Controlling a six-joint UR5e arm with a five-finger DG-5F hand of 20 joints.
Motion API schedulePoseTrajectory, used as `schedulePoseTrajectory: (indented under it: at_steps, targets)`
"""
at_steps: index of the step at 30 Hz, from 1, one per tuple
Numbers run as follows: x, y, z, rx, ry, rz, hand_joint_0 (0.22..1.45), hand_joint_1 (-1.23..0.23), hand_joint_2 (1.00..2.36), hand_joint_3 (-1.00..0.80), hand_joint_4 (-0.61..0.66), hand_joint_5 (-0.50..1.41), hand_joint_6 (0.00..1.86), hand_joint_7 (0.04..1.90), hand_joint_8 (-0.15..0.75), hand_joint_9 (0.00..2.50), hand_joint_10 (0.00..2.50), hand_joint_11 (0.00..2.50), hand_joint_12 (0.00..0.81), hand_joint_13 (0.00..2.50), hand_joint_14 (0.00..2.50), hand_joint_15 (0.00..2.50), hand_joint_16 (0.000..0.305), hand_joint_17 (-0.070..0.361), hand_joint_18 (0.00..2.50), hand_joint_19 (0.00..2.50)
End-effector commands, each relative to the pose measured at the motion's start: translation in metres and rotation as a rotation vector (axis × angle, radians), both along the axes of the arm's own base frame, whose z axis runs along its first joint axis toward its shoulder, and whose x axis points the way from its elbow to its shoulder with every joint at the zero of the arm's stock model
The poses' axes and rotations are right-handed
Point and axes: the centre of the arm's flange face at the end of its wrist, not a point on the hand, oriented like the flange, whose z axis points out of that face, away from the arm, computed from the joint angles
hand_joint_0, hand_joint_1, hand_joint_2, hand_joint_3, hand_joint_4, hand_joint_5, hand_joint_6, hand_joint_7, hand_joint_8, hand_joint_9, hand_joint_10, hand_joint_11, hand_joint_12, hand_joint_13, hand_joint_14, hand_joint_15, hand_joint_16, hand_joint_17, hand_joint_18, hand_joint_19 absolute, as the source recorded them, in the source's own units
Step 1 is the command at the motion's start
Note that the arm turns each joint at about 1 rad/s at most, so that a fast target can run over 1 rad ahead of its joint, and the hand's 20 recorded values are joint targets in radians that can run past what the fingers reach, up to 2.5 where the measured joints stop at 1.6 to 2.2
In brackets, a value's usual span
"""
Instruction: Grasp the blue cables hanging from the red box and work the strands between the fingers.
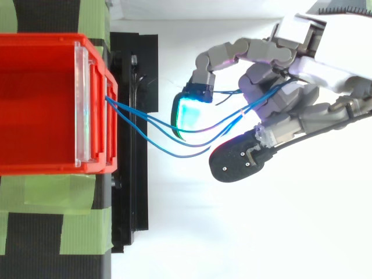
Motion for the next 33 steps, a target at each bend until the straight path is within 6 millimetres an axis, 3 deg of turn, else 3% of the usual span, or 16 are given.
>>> schedulePoseTrajectory:
  at_steps: [1,2,9,13,17,18,21,24,32,33]
  targets:
    - [-0.0001,0.0,-0.0001,0.0,0.0,0.0,1.11,-0.73,1.01,-0.66,0.05,0.07,0.69,1.03,0.43,0.95,2.5,2.5,0.546,1.37,2.5,1.51,0.073,0.164,1.59,0.4]
    - [-0.0001,0.0,-0.0001,0.0,0.0,0.0,1.01,-0.76,1.01,-0.72,0.07,0.15,0.45,1.18,0.43,0.95,2.5,2.5,0.546,1.37,2.5,1.51,0.073,0.164,1.59,0.4]
    - [-0.0001,0.0,-0.0001,0.0,0.0,0.0,0.83,-0.75,1.0,-0.88,0.13,0.13,0.5,1.19,0.43,0.95,2.5,2.5,0.546,1.37,2.5,1.51,0.073,0.164,1.59,0.4]
    - [-0.0001,0.0,-0.0001,0.0,0.0,0.0,0.78,-0.74,1.0,-0.9,0.15,0.11,0.56,1.16,0.43,0.95,2.5,2.5,0.546,1.37,2.5,1.51,0.073,0.164,1.59,0.4]
    - [-0.0001,0.0,-0.0001,0.0,0.0,0.0,0.77,-0.74,1.0,-0.9,0.17,0.09,0.62,1.14,0.43,0.95,2.5,2.5,0.546,1.37,2.5,1.51,0.073,0.164,1.59,0.4]
    - [-0.0001,0.0,-0.0001,0.0,0.0,0.0,0.77,-0.76,1.0,-0.91,0.17,0.16,0.51,1.23,0.43,0.95,2.5,2.5,0.546,1.37,2.5,1.51,0.073,0.164,1.59,0.4]
    - [-0.0001,0.0,-0.0001,0.0,0.0,0.0,0.82,-0.74,1.0,-0.9,0.16,0.17,0.73,1.17,0.43,0.95,2.5,2.5,0.546,1.37,2.5,1.51,0.073,0.164,1.59,0.4]
    - [0.0003,0.0001,0.0006,0.0,-0.001,0.0,0.85,-0.73,1.0,-0.89,0.13,0.21,0.8,1.15,0.43,0.95,2.5,2.5,0.546,1.37,2.5,1.51,0.073,0.164,1.59,0.4]
    - [-0.0001,0.0,-0.0001,0.0,0.0,0.0,0.87,-0.71,1.01,-0.85,0.1,0.31,0.71,1.22,0.43,0.95,2.5,2.5,0.546,1.37,2.5,1.51,0.073,0.164,1.59,0.4]
    - [-0.0001,0.0,-0.0001,0.0,0.0,0.0,0.86,-0.7,1.01,-0.85,0.12,0.31,0.61,1.26,0.43,0.95,2.5,2.5,0.546,1.37,2.5,1.51,0.073,0.164,1.59,0.4]
